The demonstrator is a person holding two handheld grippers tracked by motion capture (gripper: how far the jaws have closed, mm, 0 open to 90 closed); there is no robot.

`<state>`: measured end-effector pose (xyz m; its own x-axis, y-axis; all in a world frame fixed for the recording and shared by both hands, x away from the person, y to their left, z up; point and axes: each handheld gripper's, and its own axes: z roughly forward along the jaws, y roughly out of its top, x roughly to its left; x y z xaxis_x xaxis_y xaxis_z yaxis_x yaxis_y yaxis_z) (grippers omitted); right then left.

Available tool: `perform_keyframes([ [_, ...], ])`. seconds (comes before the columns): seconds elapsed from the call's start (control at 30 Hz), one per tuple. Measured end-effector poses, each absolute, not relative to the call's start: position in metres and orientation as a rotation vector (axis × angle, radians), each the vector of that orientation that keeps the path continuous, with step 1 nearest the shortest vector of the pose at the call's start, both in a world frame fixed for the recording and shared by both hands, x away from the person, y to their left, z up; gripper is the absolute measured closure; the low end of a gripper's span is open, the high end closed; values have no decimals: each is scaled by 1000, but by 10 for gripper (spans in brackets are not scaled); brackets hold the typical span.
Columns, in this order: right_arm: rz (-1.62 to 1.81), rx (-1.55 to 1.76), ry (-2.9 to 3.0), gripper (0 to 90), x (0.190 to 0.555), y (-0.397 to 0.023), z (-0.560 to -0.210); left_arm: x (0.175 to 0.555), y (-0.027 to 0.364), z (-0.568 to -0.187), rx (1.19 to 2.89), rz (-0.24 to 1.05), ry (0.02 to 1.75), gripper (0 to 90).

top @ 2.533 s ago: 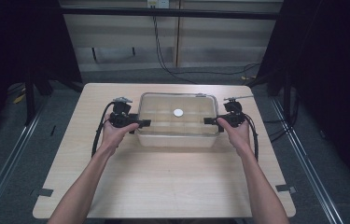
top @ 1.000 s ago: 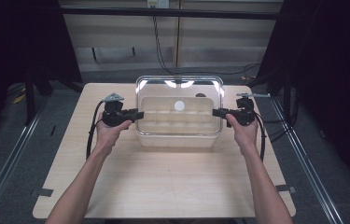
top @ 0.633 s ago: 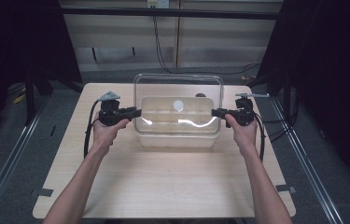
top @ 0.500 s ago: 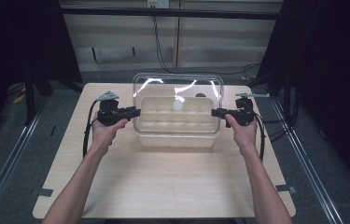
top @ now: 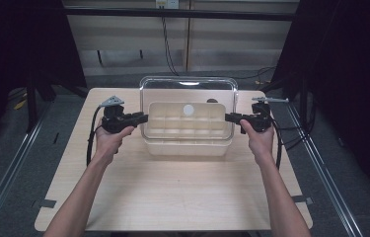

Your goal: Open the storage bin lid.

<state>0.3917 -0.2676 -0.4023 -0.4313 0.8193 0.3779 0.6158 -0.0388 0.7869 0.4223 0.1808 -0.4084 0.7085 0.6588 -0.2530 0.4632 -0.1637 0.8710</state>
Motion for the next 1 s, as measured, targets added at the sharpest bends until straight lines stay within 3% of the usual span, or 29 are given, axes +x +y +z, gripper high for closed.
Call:
perform_keyframes([
  [1.0, 1485, 1520, 2030, 668, 379, -266, -394, 409, 185, -397, 1823, 235, 852, 714],
])
